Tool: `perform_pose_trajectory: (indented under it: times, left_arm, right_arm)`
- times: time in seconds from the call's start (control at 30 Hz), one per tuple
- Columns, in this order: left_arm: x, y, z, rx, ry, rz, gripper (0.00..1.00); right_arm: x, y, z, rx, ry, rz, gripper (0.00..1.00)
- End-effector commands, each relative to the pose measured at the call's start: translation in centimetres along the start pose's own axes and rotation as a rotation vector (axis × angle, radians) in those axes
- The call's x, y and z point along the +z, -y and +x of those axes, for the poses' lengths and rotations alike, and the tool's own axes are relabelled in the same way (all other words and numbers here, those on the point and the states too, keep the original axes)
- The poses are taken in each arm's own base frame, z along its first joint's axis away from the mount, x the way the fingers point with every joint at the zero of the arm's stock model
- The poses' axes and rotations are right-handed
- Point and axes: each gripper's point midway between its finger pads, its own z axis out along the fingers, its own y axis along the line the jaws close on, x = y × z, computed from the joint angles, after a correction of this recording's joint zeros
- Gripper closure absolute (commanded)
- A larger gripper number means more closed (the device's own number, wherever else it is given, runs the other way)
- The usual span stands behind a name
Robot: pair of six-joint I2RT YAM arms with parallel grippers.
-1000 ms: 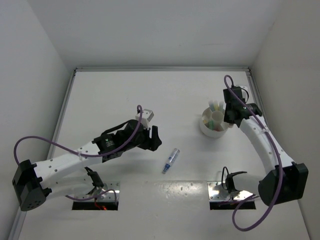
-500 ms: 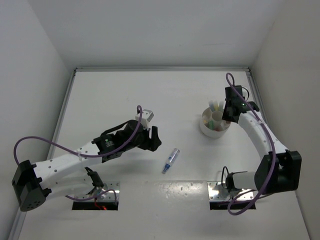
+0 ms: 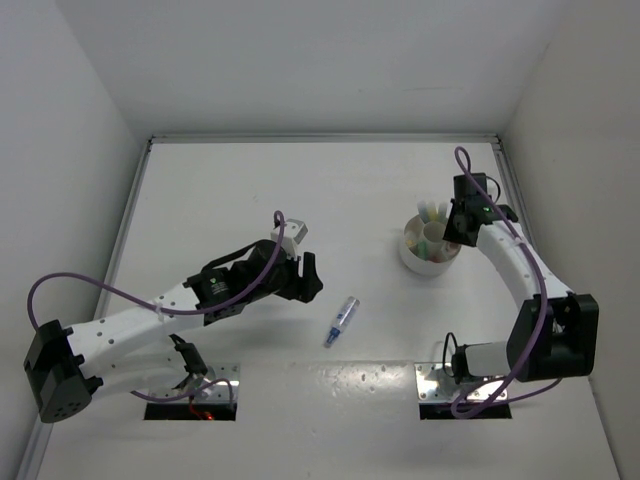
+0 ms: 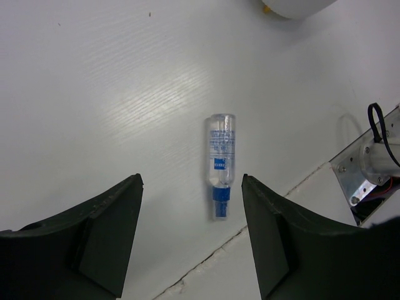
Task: Sort the stationery into containers
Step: Place the stapler in the storage box.
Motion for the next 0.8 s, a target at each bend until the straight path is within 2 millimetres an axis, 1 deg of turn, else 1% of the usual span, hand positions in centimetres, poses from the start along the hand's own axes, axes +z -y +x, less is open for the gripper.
perform_pose_trajectory:
  times: [0.0, 0.03, 0.1, 0.13, 0.17, 0.23, 0.27, 0.3, 0.43, 0.5, 0.53, 0.6, 0.67, 0.7, 0.73, 0.77]
  left_arm:
    - [0.1, 0.4, -0.8, 0.001, 0.033, 0.023, 0.29]
    - [0.3, 0.3, -0.6, 0.003, 0.023, 0.017, 0.29]
    - [0.5, 0.3, -0.3, 0.004, 0.010, 0.020, 0.29]
    - [0.5, 0.3, -0.3, 0.004, 0.010, 0.020, 0.29]
    - [0.7, 0.5, -0.2, 0.004, 0.005, 0.028, 0.29]
    - [0.7, 0.5, -0.2, 0.004, 0.005, 0.028, 0.29]
    - [0.7, 0.5, -0.2, 0.004, 0.005, 0.028, 0.29]
    - [0.7, 0.5, -0.2, 0.004, 0.005, 0.028, 0.29]
    - [0.7, 0.5, -0.2, 0.004, 0.005, 0.028, 0.29]
    - [0.9, 0.4, 0.0, 0.005, -0.002, 0.023, 0.29]
    - [0.9, 0.5, 0.1, 0.005, -0.007, 0.031, 0.29]
    - [1.1, 0.5, 0.4, 0.007, -0.021, 0.033, 0.33]
    - [1.3, 0.5, 0.8, 0.008, -0.038, 0.034, 0.46]
    - [1.3, 0.7, 0.9, 0.008, -0.042, 0.042, 0.54]
    - [1.6, 0.7, 1.3, 0.009, -0.062, 0.044, 0.74]
    - [2.0, 0.9, 1.6, 0.025, -0.078, 0.044, 0.87]
  right_arm:
    - [0.5, -0.3, -0.6, 0.040, 0.024, -0.020, 0.81]
    - [0.3, -0.5, -0.9, 0.045, 0.038, -0.034, 0.79]
    - [0.3, -0.5, -0.9, 0.045, 0.038, -0.034, 0.77]
    - [0.5, -0.4, -0.5, 0.043, 0.030, -0.031, 0.75]
    - [0.5, -0.1, -0.6, 0.050, 0.030, -0.026, 0.73]
    - [0.5, -0.4, -0.8, 0.052, 0.035, -0.038, 0.70]
    - [0.7, -0.3, -0.4, 0.050, 0.026, -0.036, 0.67]
    - [0.7, 0.0, -0.4, 0.057, 0.026, -0.030, 0.65]
    - [0.2, -0.1, -0.8, 0.062, 0.042, -0.045, 0.54]
    - [0.0, -0.1, -0.9, 0.064, 0.050, -0.048, 0.51]
    - [0.2, 0.2, -0.6, 0.069, 0.041, -0.039, 0.51]
    - [0.0, 0.3, -0.8, 0.062, 0.050, -0.042, 0.51]
    - [-0.6, 0.4, -1.2, 0.059, 0.073, -0.049, 0.61]
    - [-0.9, 0.4, -1.7, 0.056, 0.097, -0.056, 0.68]
    - [-1.9, 0.6, -2.4, 0.033, 0.135, -0.064, 0.75]
    - [-2.6, 0.6, -3.3, 0.017, 0.180, -0.074, 0.92]
